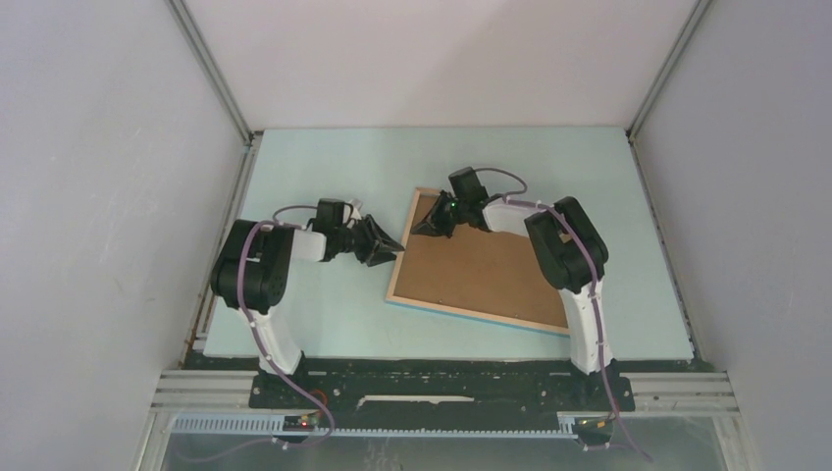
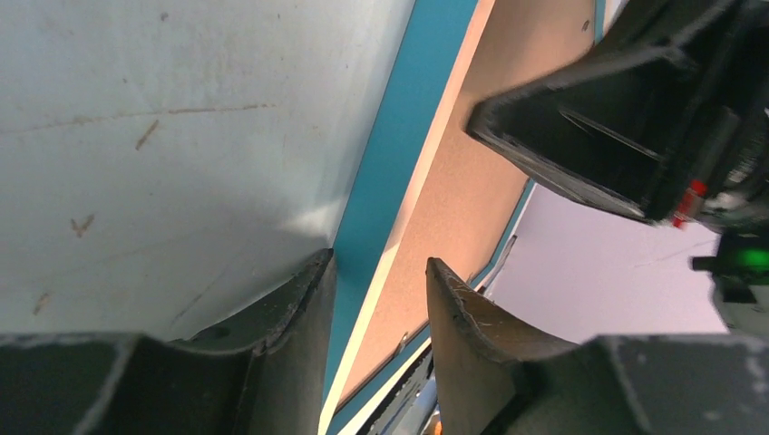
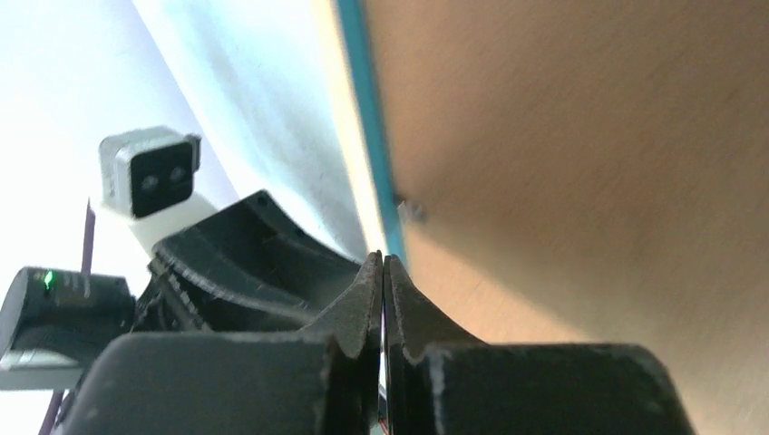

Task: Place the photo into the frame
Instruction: Install the photo frame at the center of the board.

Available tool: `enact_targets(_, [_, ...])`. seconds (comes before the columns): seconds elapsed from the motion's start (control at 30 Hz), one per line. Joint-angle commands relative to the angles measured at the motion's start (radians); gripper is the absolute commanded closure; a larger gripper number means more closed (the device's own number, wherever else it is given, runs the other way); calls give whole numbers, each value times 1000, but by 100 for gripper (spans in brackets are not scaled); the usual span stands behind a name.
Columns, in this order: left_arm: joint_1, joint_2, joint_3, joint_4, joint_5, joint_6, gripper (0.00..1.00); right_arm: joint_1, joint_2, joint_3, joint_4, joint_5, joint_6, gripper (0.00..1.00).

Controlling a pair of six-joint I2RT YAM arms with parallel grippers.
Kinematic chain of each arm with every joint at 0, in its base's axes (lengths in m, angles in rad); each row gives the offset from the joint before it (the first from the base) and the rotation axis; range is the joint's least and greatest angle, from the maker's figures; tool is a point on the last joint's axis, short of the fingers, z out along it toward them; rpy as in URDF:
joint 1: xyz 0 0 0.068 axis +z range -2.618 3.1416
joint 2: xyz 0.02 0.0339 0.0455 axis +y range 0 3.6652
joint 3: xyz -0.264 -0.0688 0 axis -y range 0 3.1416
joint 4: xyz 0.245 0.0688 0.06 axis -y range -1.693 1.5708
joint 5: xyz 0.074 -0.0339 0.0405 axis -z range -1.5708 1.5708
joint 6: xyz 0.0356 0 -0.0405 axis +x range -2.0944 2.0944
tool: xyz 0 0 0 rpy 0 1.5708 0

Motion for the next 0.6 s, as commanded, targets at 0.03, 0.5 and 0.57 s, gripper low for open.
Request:
enact_targets(0.03, [-14,-74,28,-91,-23,98,53,11,-265,-10,-162,16,-192,86])
enact_targets(0.5, [-18,-88,31,-110,-40,117,45,-595,-776,-348,-586,281,-627,20])
enact_targets(0.57, [-17,-86,33,-110,-38,118,43,-709,-815,-393,-589,282,-642,19])
